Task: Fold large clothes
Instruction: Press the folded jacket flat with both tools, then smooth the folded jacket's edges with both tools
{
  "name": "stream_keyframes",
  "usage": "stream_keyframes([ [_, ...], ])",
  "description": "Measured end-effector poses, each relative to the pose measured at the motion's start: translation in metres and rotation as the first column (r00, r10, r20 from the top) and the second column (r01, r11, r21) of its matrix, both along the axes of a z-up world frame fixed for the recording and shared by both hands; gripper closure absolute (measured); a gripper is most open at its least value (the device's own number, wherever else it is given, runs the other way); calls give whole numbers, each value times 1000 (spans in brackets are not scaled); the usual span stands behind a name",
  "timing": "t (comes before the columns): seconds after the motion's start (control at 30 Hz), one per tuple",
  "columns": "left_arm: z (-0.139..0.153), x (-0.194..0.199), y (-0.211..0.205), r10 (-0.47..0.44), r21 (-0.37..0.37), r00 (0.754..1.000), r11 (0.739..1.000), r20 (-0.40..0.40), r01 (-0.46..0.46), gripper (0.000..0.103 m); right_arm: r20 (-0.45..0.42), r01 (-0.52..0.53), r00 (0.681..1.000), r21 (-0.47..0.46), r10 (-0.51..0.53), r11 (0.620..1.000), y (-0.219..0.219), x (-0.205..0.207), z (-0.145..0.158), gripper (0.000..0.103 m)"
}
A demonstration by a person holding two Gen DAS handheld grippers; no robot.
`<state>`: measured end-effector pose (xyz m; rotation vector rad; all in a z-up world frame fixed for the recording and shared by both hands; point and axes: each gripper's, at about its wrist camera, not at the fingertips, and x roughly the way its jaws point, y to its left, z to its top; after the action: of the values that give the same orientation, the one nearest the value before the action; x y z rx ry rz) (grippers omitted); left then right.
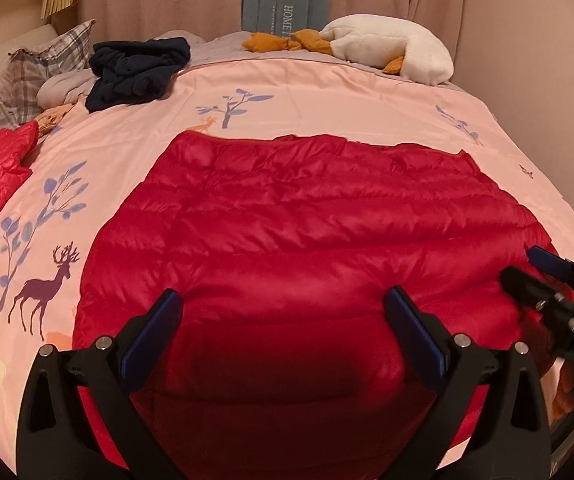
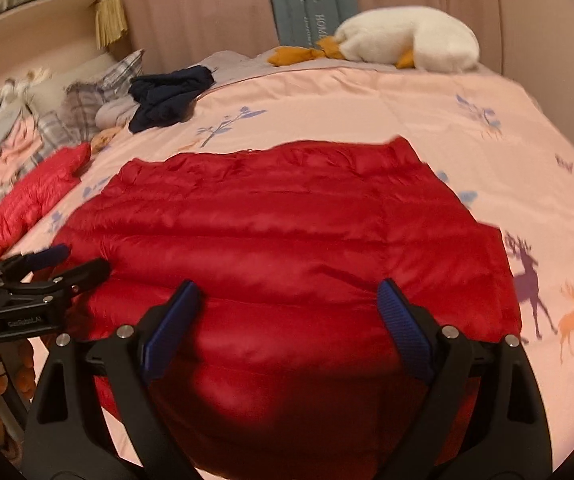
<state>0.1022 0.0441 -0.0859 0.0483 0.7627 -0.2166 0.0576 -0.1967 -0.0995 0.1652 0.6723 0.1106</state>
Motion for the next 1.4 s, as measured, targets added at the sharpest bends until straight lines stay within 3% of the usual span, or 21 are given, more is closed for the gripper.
stream_keyframes([
  [0.7, 1, -17, 48, 99, 7, 995, 995, -22, -99, 1, -41, 217, 976, 42, -215, 975, -75, -42, -12, 12],
  [0.97, -1, -31, 59, 122, 2, 992, 993, -39, -122, 1, 27, 144, 989, 94, -147, 985, -69, -60, -1, 12],
  [1.23, -15, -37, 67, 145, 2, 987, 989, -74, -145, 1, -61, 190, 981, 57, -186, 980, -70, -50, -27, 12],
  [1.4, -18, -39, 74, 158, -4, 984, 987, -86, -159, 1, -85, 222, 973, 86, -215, 971, -83, -54, -31, 12],
])
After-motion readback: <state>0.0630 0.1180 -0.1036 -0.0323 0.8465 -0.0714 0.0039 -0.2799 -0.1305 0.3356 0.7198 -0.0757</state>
